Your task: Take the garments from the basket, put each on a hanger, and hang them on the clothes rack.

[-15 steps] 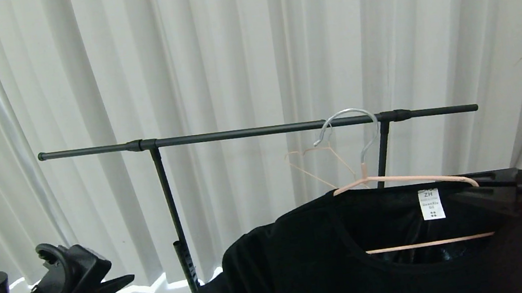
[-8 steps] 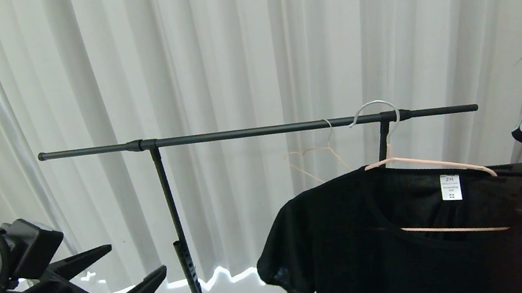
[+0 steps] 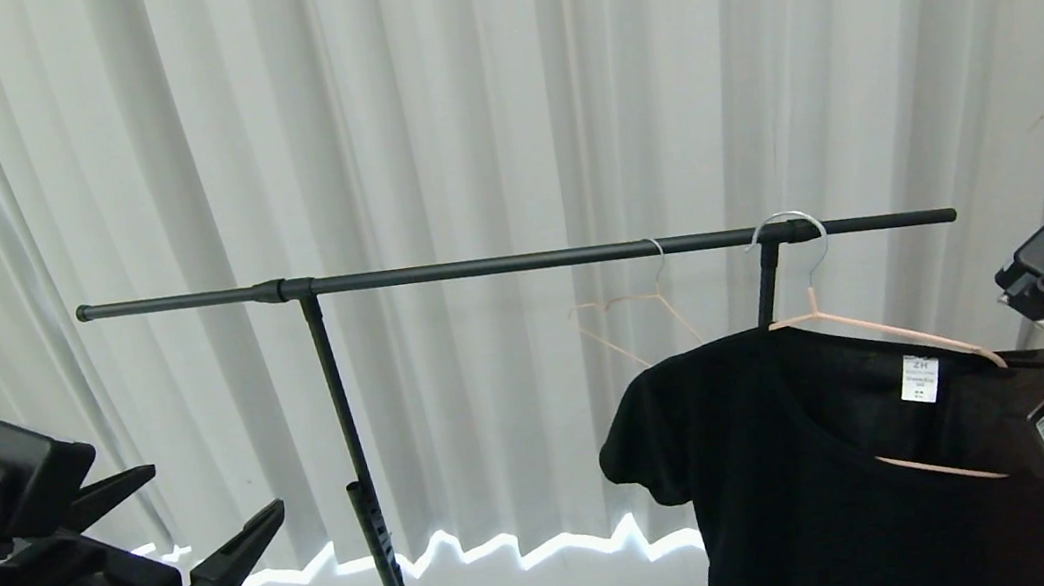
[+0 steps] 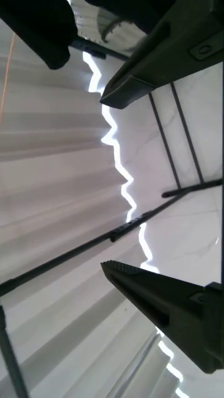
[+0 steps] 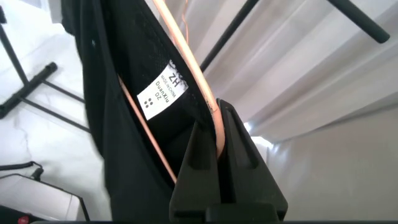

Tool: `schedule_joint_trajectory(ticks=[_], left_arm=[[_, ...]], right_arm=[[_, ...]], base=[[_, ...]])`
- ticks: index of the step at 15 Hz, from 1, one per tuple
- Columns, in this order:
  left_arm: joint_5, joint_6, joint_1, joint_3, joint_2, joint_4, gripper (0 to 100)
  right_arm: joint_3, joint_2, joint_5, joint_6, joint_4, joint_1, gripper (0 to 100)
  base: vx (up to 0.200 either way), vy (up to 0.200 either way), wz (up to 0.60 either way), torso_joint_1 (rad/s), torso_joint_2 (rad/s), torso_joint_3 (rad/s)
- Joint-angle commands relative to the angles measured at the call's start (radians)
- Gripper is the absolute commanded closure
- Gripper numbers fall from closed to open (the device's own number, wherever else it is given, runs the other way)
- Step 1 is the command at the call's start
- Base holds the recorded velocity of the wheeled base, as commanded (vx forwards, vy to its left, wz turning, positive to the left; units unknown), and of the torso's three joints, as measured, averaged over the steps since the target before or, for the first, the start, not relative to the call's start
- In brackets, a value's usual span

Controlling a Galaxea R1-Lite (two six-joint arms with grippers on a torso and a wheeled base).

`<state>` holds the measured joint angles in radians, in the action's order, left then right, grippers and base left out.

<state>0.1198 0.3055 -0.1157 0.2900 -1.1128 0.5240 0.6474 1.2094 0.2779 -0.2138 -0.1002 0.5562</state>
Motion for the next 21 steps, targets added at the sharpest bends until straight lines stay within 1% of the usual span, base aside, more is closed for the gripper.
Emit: schedule_joint_trajectory(ticks=[1, 2, 3, 6, 9, 13, 16, 18, 20, 21], left_arm=[[0.0, 0.037, 0.027, -0.003, -0.001, 0.002, 0], [0.0, 0.055, 0.047, -0.002, -0.006, 0.002, 0], [0.0, 0.056, 0.054, -0.002, -0.009, 0.002, 0], [-0.002, 0.056, 0.053, -0.003, -0.009, 0.002, 0], [0.0, 0.058, 0.053, -0.005, -0.012, 0.002, 0], [0.0, 0.058, 0.051, -0.003, -0.022, 0.002, 0], [0.0, 0.056, 0.05, -0.005, -0.024, 0.002, 0], [0.001, 0.056, 0.044, -0.014, -0.018, 0.002, 0], [0.0, 0.058, 0.038, -0.015, -0.013, 0.002, 0], [0.0, 0.061, 0.038, -0.014, -0.012, 0.004, 0]], right_arm=[[-0.005, 0.001, 0.012, 0.001, -0.001, 0.001, 100], [-0.006, -0.004, 0.012, 0.001, -0.001, 0.001, 100], [-0.009, -0.005, 0.012, 0.001, -0.001, 0.001, 100], [-0.02, -0.021, 0.012, 0.004, -0.003, 0.001, 100], [-0.051, -0.037, 0.014, 0.025, -0.003, 0.001, 100], [-0.049, -0.031, 0.018, 0.054, -0.004, 0.001, 100], [-0.049, -0.002, 0.021, 0.097, -0.056, 0.002, 100], [-0.049, 0.056, 0.064, 0.113, -0.13, 0.004, 100], [-0.045, 0.162, 0.153, 0.145, -0.231, 0.03, 100], [-0.042, 0.217, 0.216, 0.168, -0.285, 0.047, 100]], base=[[0.0, 0.0, 0.0, 0.0, 0.0, 0.0], [0.0, 0.0, 0.0, 0.0, 0.0, 0.0], [0.0, 0.0, 0.0, 0.0, 0.0, 0.0], [0.0, 0.2, 0.0, 0.002, 0.0, 0.002], [0.0, 0.2, 0.0, 0.001, 0.0, 0.001], [0.0, 0.2, 0.0, 0.0, 0.0, 0.001], [0.0, 0.2, 0.0, -0.001, 0.0, 0.002], [0.0, 0.0, 0.0, 0.0, 0.0, 0.0], [0.0, 0.0, 0.0, 0.0, 0.0, 0.0], [0.0, 0.0, 0.0, 0.0, 0.0, 0.0]])
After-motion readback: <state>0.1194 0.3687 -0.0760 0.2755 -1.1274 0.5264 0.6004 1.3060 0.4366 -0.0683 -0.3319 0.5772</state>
